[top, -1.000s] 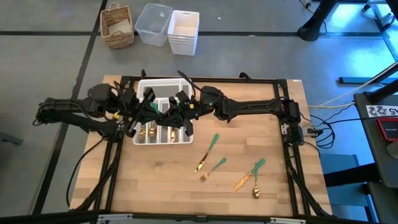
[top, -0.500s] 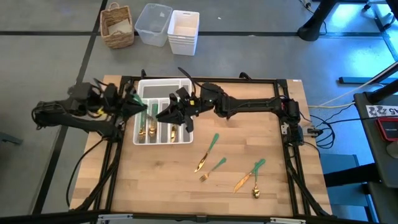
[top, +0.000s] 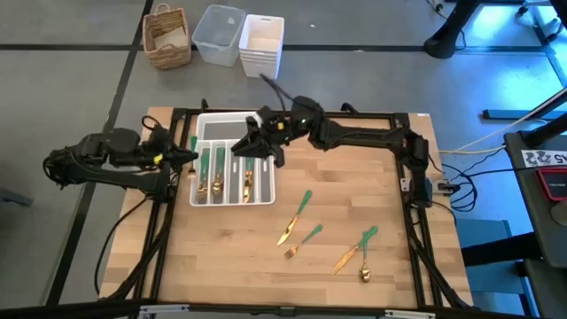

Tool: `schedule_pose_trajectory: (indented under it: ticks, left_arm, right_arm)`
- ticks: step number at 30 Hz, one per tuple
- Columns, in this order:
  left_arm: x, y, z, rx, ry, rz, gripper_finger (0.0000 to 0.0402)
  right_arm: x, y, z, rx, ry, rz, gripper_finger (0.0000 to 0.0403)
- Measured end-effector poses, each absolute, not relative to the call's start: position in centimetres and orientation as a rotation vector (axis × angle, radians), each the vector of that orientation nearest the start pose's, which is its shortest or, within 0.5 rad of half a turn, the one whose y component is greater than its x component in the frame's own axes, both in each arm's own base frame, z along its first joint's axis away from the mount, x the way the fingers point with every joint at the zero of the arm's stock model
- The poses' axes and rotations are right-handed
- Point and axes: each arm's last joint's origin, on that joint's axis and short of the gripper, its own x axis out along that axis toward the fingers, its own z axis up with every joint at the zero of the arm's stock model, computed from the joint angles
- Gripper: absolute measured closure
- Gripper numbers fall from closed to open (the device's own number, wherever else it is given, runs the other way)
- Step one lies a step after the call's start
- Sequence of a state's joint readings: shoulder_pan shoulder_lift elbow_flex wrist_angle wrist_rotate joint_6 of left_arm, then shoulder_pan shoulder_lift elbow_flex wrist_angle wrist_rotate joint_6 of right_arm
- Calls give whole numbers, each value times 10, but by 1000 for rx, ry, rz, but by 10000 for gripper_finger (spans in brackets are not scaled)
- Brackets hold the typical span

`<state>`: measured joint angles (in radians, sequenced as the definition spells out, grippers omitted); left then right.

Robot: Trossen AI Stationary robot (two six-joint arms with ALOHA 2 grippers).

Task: Sort silverware
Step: Put the green knife into the white silverware tray

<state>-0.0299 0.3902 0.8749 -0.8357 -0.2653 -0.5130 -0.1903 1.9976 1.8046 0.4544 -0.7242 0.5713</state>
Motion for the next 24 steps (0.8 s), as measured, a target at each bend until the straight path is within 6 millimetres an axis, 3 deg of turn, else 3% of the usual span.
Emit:
schedule_pose_trajectory:
  ticks: [6, 13, 24]
  left_arm:
    - [46, 9, 318, -532, 458, 520, 401]
    - [44, 10, 304, -613, 493, 623, 401]
    - [63, 7, 224, -831, 564, 652, 401]
  right_arm:
    - [444, -82, 399, 430, -59, 592, 311]
    - [419, -83, 417, 360, 22, 568, 311]
    - [366, -76, 417, 268, 394, 223, 311]
